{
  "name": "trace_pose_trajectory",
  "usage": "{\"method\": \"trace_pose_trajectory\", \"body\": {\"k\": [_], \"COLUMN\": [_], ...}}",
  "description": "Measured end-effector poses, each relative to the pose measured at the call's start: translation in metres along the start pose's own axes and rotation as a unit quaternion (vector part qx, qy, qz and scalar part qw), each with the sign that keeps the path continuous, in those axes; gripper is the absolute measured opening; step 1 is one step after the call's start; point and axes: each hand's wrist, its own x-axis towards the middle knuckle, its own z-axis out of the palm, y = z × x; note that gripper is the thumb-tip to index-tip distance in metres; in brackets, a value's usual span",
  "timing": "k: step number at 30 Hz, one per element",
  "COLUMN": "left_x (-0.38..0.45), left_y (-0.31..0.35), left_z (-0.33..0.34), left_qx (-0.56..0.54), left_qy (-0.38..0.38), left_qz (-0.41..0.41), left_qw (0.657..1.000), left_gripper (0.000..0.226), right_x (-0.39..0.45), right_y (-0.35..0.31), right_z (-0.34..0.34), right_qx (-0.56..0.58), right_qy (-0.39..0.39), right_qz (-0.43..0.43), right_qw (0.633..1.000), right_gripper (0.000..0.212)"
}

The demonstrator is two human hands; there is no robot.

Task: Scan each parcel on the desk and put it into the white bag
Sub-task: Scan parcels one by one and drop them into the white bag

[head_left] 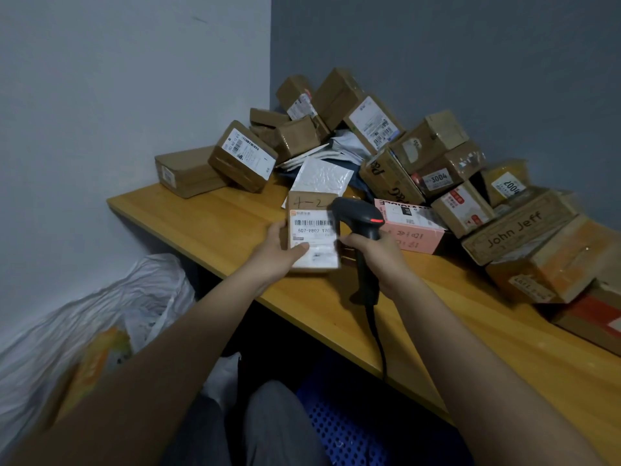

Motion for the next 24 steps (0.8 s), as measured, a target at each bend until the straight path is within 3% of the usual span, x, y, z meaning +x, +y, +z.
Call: {"method": "trace_pose_trajectory", "body": {"k": [4, 9, 16, 24], "left_x": [-0.004, -0.007, -0.008, -0.01], "left_y": [0.003, 0.003, 0.008, 0.014], "left_z": [-0.005, -0.015, -0.022, -0.024], "left_qx": [-0.038, 0.004, -0.035, -0.044], "left_qy": [-0.02, -0.027, 0.063, 0.083], "left_qz": [0.005, 0.026, 0.049, 0.058], "left_qw": [0.999, 0.999, 0.996, 0.994], "left_gripper": [0.057, 0.062, 0.083, 0.089], "right_x": [-0.006, -0.008, -0.03, -0.047], "right_y": [-0.001, -0.005, -0.015, -0.005], "right_z": [0.003, 0.001, -0.003, 0.007], "right_qx": [-0.025, -0.008, -0.118, -0.189], "right_qy": [0.017, 0.02, 0.013, -0.003], "right_qz": [-0.015, -0.028, -0.086, -0.06], "right_qw": [0.999, 0.999, 0.989, 0.98], "right_gripper": [0.014, 0.013, 0.014, 0.016]}}
